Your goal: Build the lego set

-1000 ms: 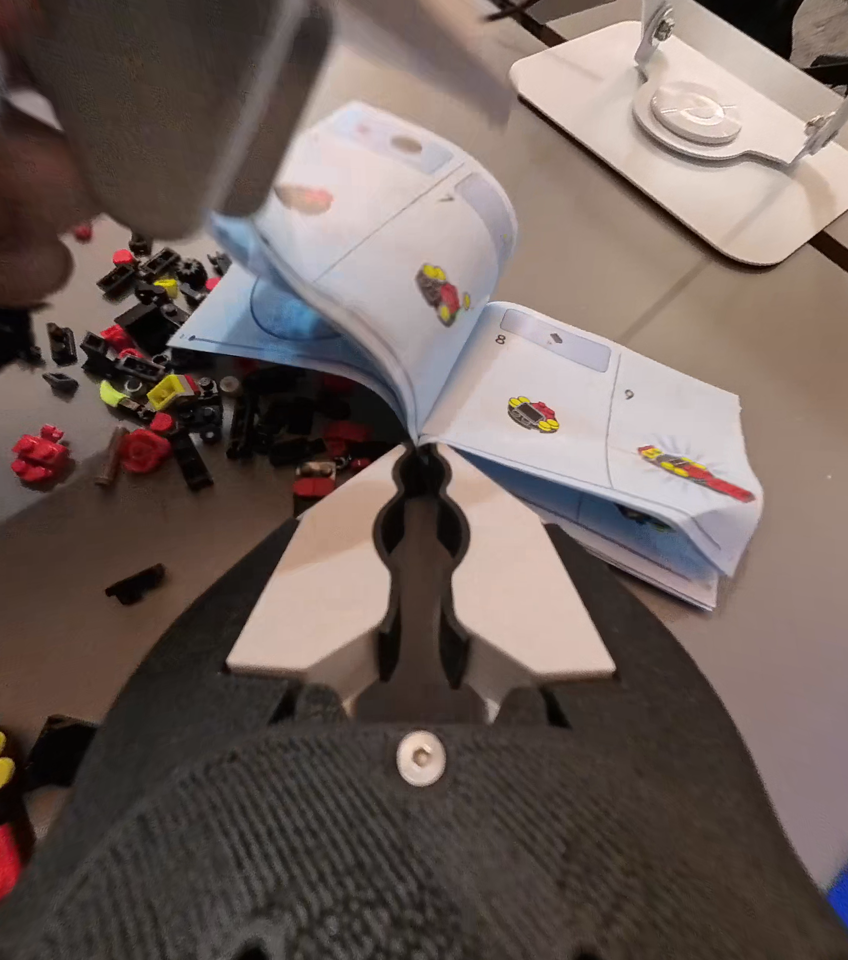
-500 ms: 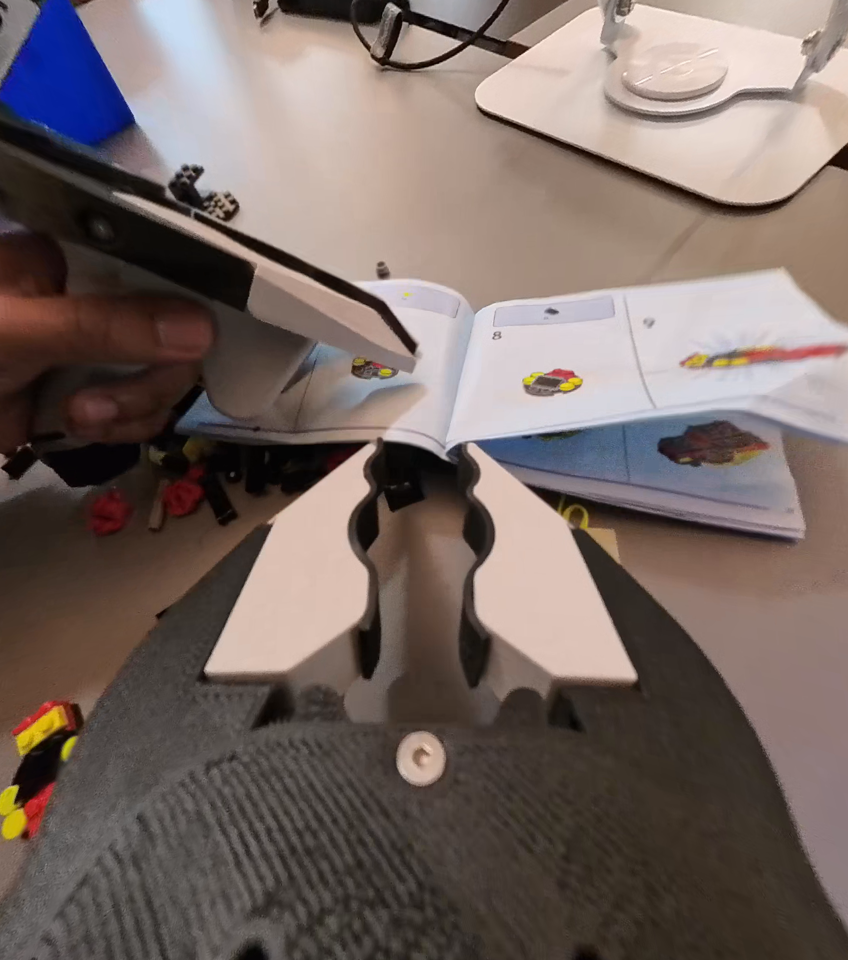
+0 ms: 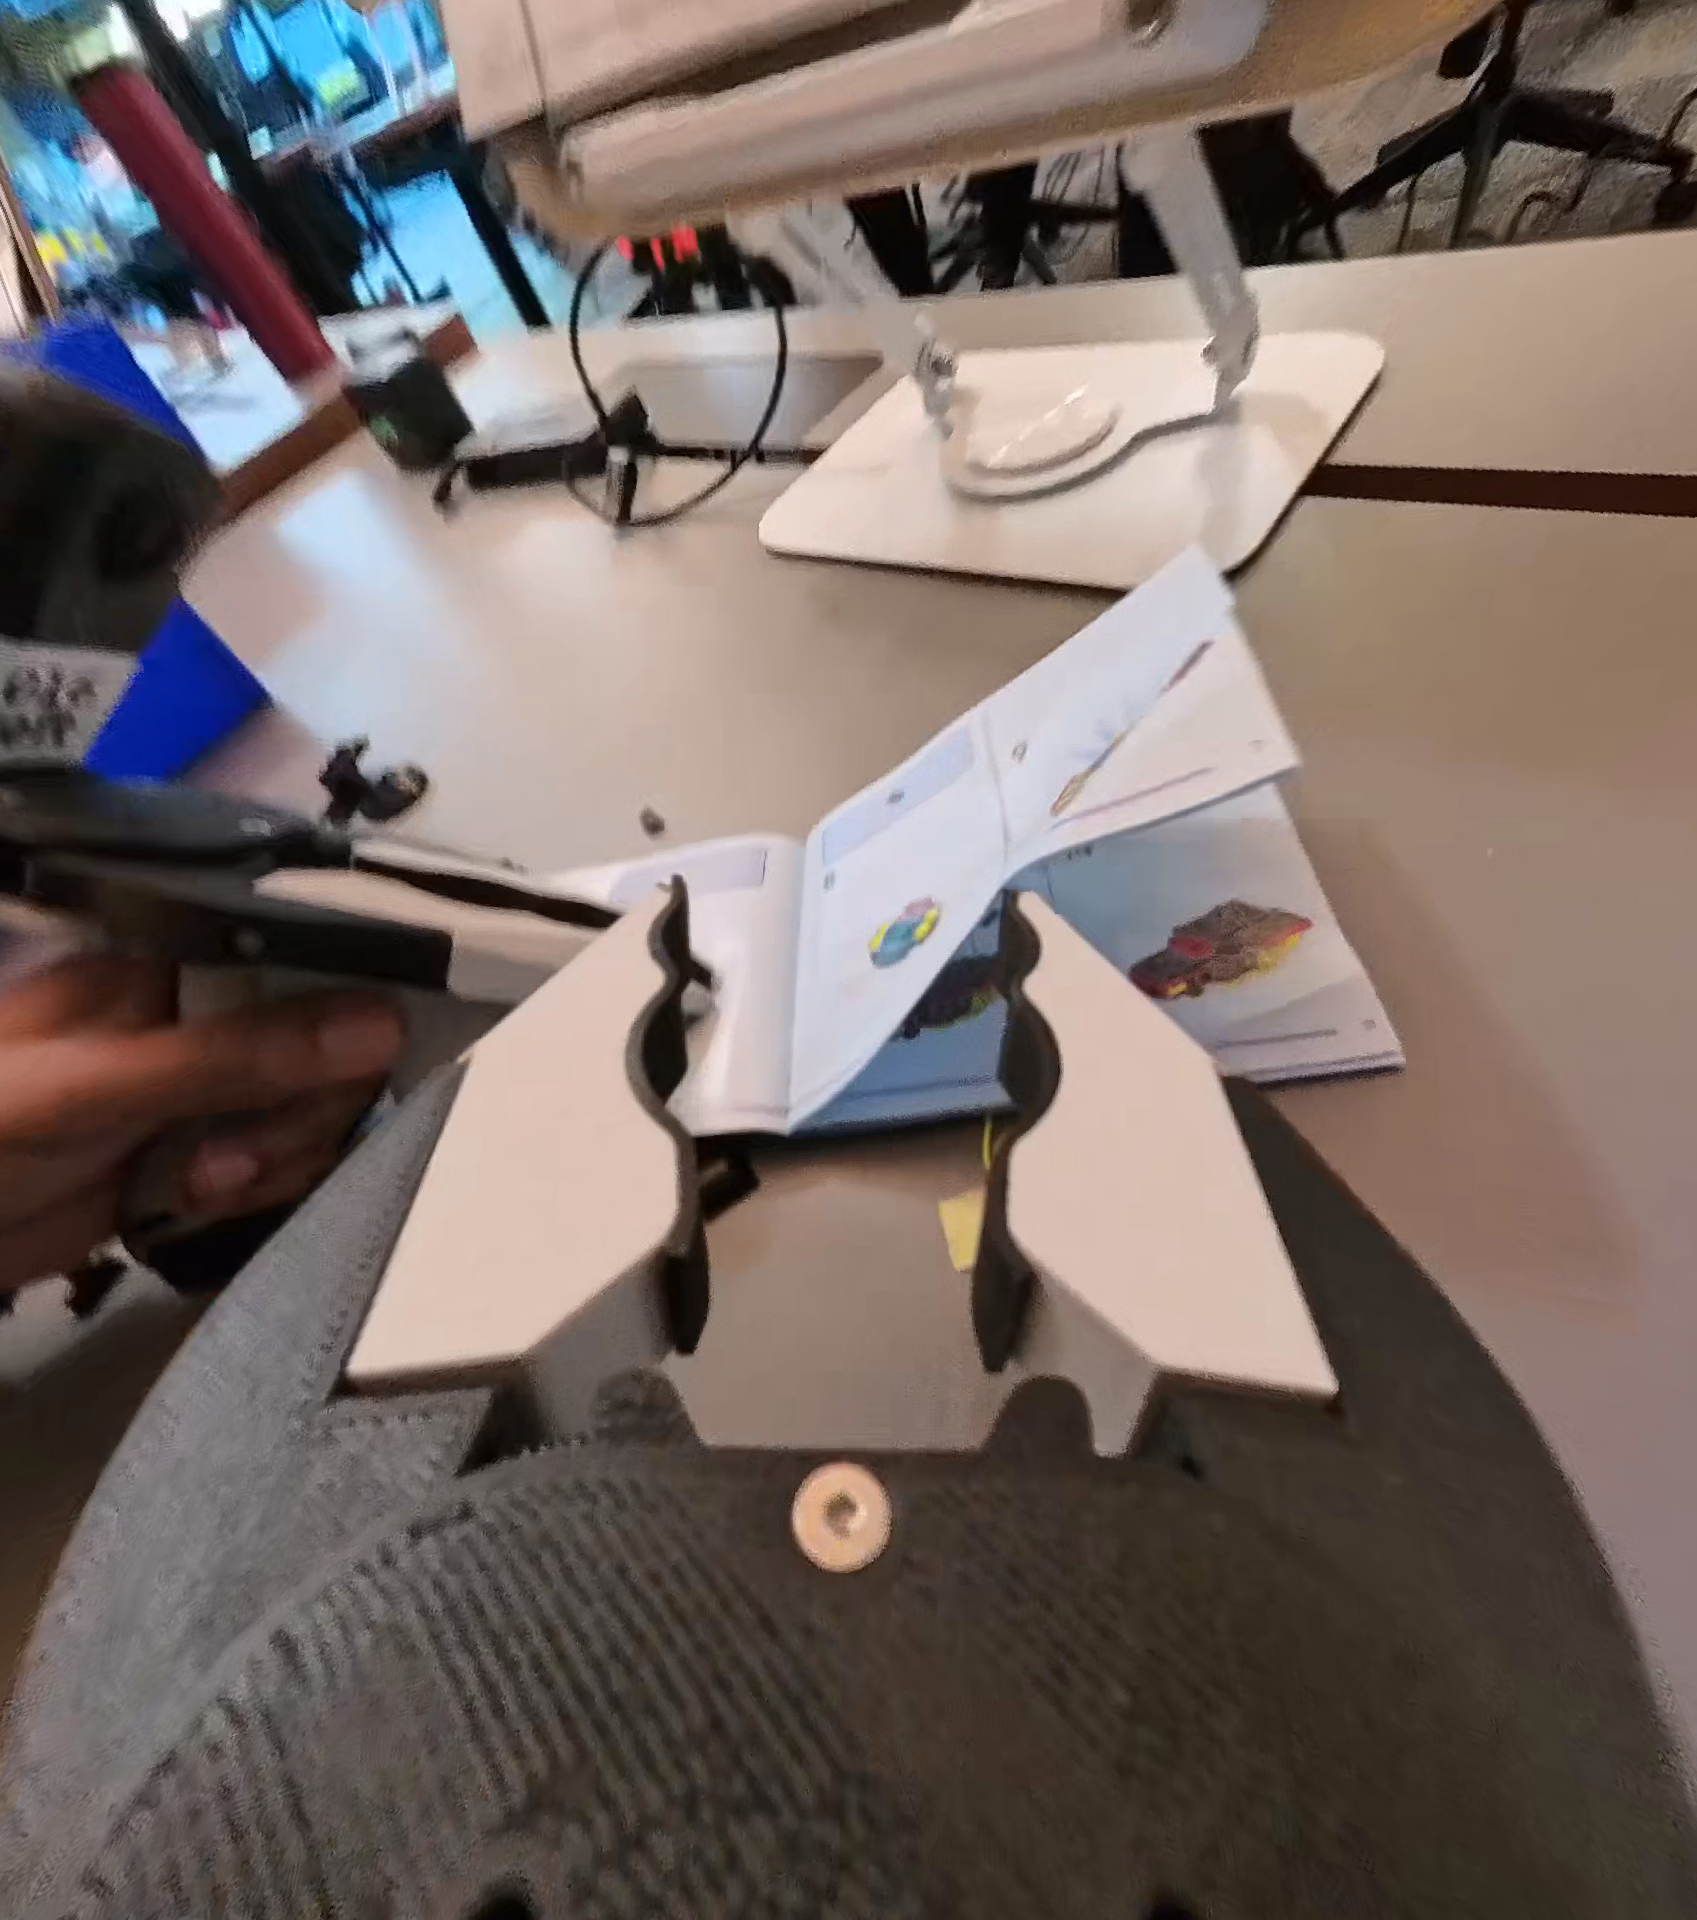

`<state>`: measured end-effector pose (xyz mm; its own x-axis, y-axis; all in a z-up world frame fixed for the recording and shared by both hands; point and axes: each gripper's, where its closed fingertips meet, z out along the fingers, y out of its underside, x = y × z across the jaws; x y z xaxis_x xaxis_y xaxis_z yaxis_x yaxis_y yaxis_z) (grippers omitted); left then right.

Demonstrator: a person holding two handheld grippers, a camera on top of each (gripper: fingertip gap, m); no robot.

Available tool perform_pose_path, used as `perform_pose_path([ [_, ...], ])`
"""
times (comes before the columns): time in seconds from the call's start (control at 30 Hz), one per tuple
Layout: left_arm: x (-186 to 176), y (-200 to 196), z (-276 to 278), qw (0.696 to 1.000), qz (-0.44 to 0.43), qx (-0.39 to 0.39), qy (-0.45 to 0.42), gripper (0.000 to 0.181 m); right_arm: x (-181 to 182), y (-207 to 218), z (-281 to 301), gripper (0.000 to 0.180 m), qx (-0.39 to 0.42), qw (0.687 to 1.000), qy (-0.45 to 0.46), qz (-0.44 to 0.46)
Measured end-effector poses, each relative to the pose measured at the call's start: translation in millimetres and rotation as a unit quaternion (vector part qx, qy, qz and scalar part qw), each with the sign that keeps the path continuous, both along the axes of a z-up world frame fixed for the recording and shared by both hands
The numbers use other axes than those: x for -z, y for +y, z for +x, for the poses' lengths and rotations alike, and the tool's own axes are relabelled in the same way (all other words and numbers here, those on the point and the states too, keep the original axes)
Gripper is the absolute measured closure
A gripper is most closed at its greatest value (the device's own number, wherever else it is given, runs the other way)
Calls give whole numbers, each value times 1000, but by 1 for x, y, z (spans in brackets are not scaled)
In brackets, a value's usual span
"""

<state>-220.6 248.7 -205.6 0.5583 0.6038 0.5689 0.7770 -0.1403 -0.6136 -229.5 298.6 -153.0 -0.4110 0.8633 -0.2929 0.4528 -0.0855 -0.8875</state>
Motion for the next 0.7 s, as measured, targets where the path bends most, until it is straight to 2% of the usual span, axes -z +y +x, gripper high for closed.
perform_pose_path([
  [0.03,0,0,0,1000,0,1,0,179,-3,1,-4,123,5,1000,1,-21],
  [0.1,0,0,0,1000,0,3,-1,179,-4,0,-8,132,7,999,-7,-46],
  [0.2,-2,1,1,1000,7,4,-1,178,-2,-5,-6,175,-10,999,-1,-36],
  [0.23,-4,2,2,1000,12,4,0,178,-3,-7,-5,180,-18,999,7,-28],
  [0.4,-25,4,2,998,61,5,15,164,-3,-24,2,180,-68,997,28,29],
  [0.47,-41,3,0,993,114,-5,3,158,-5,-32,8,180,-94,993,50,57],
  [0.7,-87,-18,-8,942,319,-37,-96,130,1,-48,24,180,-140,958,124,219],
])
